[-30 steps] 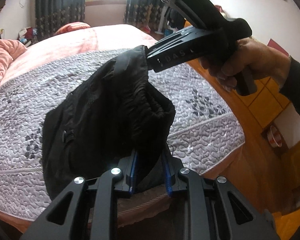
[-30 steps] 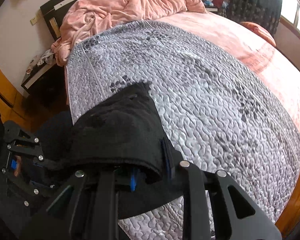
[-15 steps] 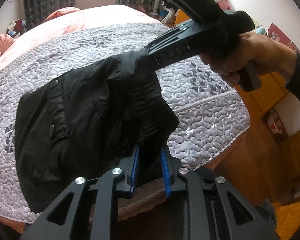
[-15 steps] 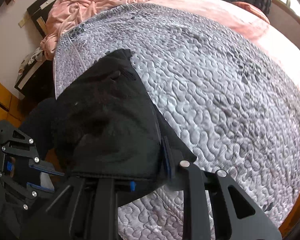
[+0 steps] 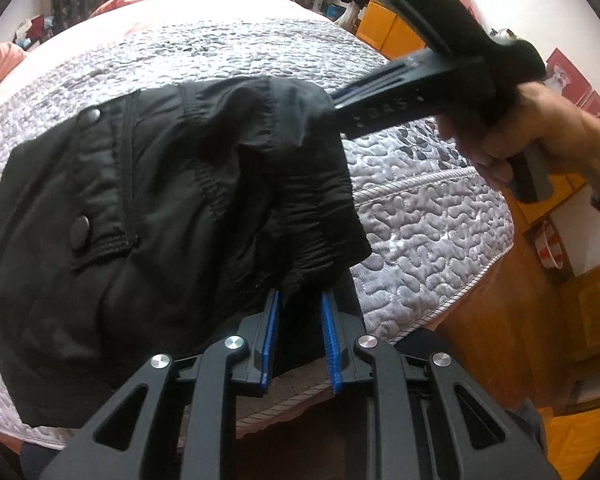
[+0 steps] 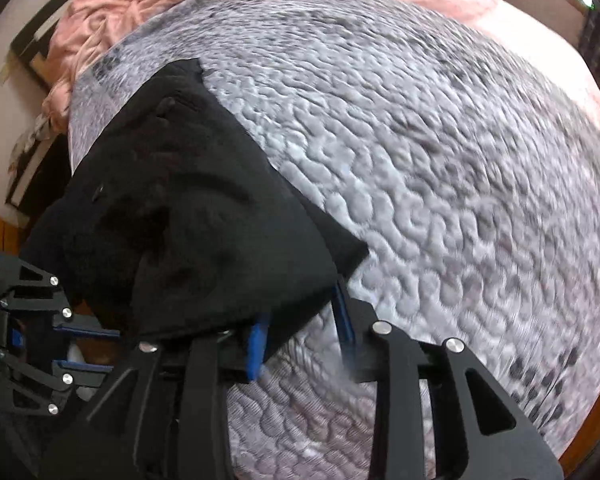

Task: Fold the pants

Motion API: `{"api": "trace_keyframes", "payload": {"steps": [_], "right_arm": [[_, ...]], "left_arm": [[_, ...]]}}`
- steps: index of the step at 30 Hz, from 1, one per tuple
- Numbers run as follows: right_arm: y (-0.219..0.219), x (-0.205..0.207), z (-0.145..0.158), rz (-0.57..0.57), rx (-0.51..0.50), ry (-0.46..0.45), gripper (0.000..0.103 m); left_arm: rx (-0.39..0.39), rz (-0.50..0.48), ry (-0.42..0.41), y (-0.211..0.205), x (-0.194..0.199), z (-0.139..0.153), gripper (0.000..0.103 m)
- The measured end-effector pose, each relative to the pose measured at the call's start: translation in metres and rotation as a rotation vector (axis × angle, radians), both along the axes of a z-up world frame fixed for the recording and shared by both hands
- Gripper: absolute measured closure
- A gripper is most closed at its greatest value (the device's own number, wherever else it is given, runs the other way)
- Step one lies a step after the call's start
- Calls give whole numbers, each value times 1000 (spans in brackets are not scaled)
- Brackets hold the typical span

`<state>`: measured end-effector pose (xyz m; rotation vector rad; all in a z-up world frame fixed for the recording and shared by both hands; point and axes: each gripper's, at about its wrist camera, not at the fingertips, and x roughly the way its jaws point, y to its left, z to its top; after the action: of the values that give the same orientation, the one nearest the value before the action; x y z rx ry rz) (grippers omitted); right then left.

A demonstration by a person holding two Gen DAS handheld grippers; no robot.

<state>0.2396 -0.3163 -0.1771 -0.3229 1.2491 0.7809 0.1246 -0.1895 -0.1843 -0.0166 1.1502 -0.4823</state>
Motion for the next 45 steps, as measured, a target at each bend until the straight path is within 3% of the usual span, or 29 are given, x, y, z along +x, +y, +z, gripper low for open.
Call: {"api": "trace_keyframes", "payload": {"steps": [4,5,6,7,9,10,12,15,20,22,23,28,31,34,35,36,41,45], "right_arm": [[-26,0,2,-159,44,68,45],[-40,3,2,-247,64,102,37],[-48,4,3,-303,82,122,35],[-60,6,3,-378,108,147,35],[-89,8,2,-558,242,222,33],[-101,6,1,-635,365,268,33],[-104,0,-1,-675,526,329,29],[-86,-7,-10,-668,602,363,28],[-49,-7,-27,-661,631,408,29],[-37,-7,-28,-646,597,409,50],[-33,-6,-29,-633,585,422,75],[-30,-3,-15,-649,483,353,88],[-45,1,-35,-743,449,375,82],[-48,-9,-30,-730,471,350,56],[-52,-15,-26,-737,476,333,38],[-59,-22,-21,-752,486,315,34],[-82,-73,-24,-826,528,350,31],[-72,-94,-43,-819,572,410,32]], "left_arm": [[-51,32,-2,16,-4,6,74],[-72,45,-2,21,-4,9,65],[-93,64,-8,28,-6,14,48],[-126,98,-25,42,-9,23,42],[-166,170,-71,69,-13,38,25],[-178,200,-87,79,-14,43,22],[-219,307,-120,116,-14,53,15],[-236,472,-119,170,-7,52,13],[-143,652,-60,235,8,28,13],[-119,675,-37,248,10,18,13],[-108,679,-26,252,11,12,13],[-78,667,-3,250,13,-2,13],[-88,660,25,247,11,-11,13],[-85,641,26,242,8,-12,13],[-85,639,23,242,6,-12,13],[-86,637,22,243,5,-12,12],[-97,638,30,246,2,-14,12],[-94,629,31,244,1,-15,11]]}}
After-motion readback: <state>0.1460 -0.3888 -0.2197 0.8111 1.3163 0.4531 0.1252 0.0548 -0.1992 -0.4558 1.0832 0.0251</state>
